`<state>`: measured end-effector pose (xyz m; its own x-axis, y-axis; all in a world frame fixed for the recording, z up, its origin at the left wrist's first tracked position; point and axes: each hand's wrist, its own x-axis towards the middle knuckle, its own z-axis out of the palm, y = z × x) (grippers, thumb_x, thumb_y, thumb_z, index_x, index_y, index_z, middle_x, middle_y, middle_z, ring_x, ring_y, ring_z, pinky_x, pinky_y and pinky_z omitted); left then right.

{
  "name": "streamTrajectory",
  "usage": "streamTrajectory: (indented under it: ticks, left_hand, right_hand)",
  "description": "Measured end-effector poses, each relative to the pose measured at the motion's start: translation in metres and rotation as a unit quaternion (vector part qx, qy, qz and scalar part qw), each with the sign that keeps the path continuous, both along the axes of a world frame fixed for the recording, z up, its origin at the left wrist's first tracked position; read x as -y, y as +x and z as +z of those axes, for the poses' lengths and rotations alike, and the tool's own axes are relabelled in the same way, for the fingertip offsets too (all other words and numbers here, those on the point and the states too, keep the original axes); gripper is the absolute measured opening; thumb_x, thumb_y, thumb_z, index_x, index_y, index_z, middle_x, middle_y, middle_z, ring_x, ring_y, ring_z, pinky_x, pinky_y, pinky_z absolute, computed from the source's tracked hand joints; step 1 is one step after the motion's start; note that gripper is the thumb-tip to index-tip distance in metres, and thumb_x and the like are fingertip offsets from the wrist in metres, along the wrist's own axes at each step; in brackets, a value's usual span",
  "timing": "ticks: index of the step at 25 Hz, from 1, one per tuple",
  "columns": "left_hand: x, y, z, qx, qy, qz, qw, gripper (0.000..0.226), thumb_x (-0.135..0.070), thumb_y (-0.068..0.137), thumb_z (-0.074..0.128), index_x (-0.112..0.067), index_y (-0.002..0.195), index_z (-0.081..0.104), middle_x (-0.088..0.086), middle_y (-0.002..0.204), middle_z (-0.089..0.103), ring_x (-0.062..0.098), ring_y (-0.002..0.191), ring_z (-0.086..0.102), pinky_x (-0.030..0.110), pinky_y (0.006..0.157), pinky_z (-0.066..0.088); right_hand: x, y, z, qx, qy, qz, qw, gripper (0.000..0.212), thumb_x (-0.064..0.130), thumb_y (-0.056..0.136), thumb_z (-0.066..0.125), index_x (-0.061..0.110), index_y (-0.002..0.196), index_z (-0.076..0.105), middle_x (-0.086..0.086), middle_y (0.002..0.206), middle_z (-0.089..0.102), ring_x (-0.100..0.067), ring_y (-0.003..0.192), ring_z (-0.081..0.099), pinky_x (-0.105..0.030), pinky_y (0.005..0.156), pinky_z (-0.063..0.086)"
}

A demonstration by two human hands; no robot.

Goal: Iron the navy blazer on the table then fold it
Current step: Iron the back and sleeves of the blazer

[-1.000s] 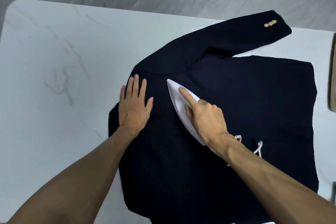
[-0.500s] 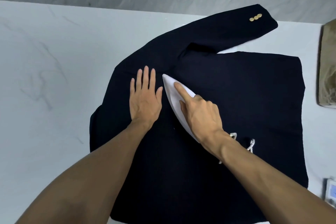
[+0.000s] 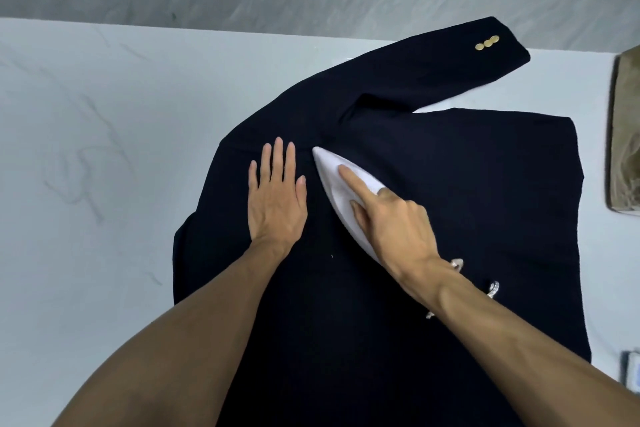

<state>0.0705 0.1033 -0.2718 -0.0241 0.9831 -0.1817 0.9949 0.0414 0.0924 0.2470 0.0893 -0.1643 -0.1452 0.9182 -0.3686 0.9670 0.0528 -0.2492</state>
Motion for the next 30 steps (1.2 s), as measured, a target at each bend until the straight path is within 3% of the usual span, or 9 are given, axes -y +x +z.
streamTrajectory:
  ticks: [3, 5, 10, 15, 19, 25, 30]
  left_hand:
    - [0.0, 0.0, 0.0, 0.0, -0.003, -0.003, 1.0, 0.057, -0.036, 0.106, 0.014, -0.015, 0.157, -0.003, 0.007, 0.166, 0.002, 0.023, 0.153, 0.001, 0.043, 0.125, 0.006]
    - [0.0, 0.0, 0.0, 0.002, -0.004, 0.001, 1.0, 0.058, -0.038, 0.106, 0.015, -0.015, 0.157, 0.0, 0.006, 0.166, 0.002, 0.022, 0.153, 0.001, 0.043, 0.125, 0.006]
    - [-0.001, 0.0, 0.0, 0.012, -0.004, 0.004, 1.0, 0.06, -0.041, 0.106, 0.019, -0.015, 0.158, 0.002, 0.006, 0.166, 0.003, 0.023, 0.153, 0.001, 0.043, 0.125, 0.005]
    - [0.0, 0.001, -0.001, 0.009, 0.002, 0.006, 1.0, 0.061, -0.041, 0.106, 0.021, -0.016, 0.158, 0.002, 0.007, 0.166, 0.004, 0.024, 0.153, 0.003, 0.044, 0.125, 0.006]
    - [0.0, 0.0, 0.0, 0.01, 0.003, -0.002, 1.0, 0.058, -0.041, 0.106, 0.021, -0.025, 0.157, -0.001, 0.008, 0.166, 0.005, 0.025, 0.153, 0.004, 0.045, 0.124, 0.008]
    - [0.0, 0.001, 0.002, 0.01, 0.001, -0.01, 1.0, 0.056, -0.042, 0.106, 0.019, -0.031, 0.158, 0.001, 0.009, 0.166, 0.002, 0.027, 0.153, 0.001, 0.046, 0.124, 0.006]
    - [0.001, 0.001, 0.001, -0.004, 0.0, -0.02, 1.0, 0.055, -0.039, 0.106, 0.024, -0.027, 0.158, 0.011, 0.011, 0.165, 0.009, 0.028, 0.153, 0.007, 0.047, 0.124, 0.011]
  right_hand:
    - [-0.009, -0.01, -0.009, 0.059, 0.015, 0.027, 0.998, 0.07, 0.018, 0.099, 0.047, 0.045, 0.151, 0.009, -0.003, 0.073, 0.046, -0.024, 0.051, 0.049, -0.034, 0.051, 0.039]
    - [-0.016, 0.006, -0.01, 0.056, 0.003, -0.034, 0.998, 0.068, 0.017, 0.101, 0.043, 0.047, 0.151, 0.007, -0.001, 0.074, 0.046, -0.025, 0.059, 0.054, -0.035, 0.057, 0.038]
    - [-0.028, 0.033, 0.002, -0.002, 0.011, -0.189, 0.982, 0.054, 0.029, 0.103, 0.037, 0.045, 0.151, 0.019, -0.001, 0.062, 0.047, -0.025, 0.058, 0.045, -0.035, 0.063, 0.034]
    - [-0.037, 0.01, 0.006, -0.036, 0.009, -0.148, 0.988, 0.056, 0.027, 0.102, 0.039, 0.044, 0.151, 0.017, 0.0, 0.062, 0.047, -0.025, 0.06, 0.049, -0.035, 0.062, 0.036]
    - [-0.043, -0.01, -0.002, 0.033, 0.007, -0.093, 0.995, 0.061, 0.019, 0.102, 0.038, 0.043, 0.152, 0.013, -0.003, 0.07, 0.047, -0.025, 0.06, 0.047, -0.036, 0.059, 0.035]
    - [-0.054, 0.035, 0.002, 0.015, -0.01, -0.226, 0.974, 0.054, 0.023, 0.104, 0.033, 0.041, 0.152, 0.017, 0.002, 0.06, 0.035, -0.02, 0.056, 0.035, -0.037, 0.068, 0.032]
    - [-0.045, 0.016, 0.009, -0.019, -0.008, -0.195, 0.981, 0.056, 0.026, 0.103, 0.037, 0.04, 0.153, 0.014, -0.002, 0.065, 0.047, -0.026, 0.063, 0.045, -0.036, 0.066, 0.034]
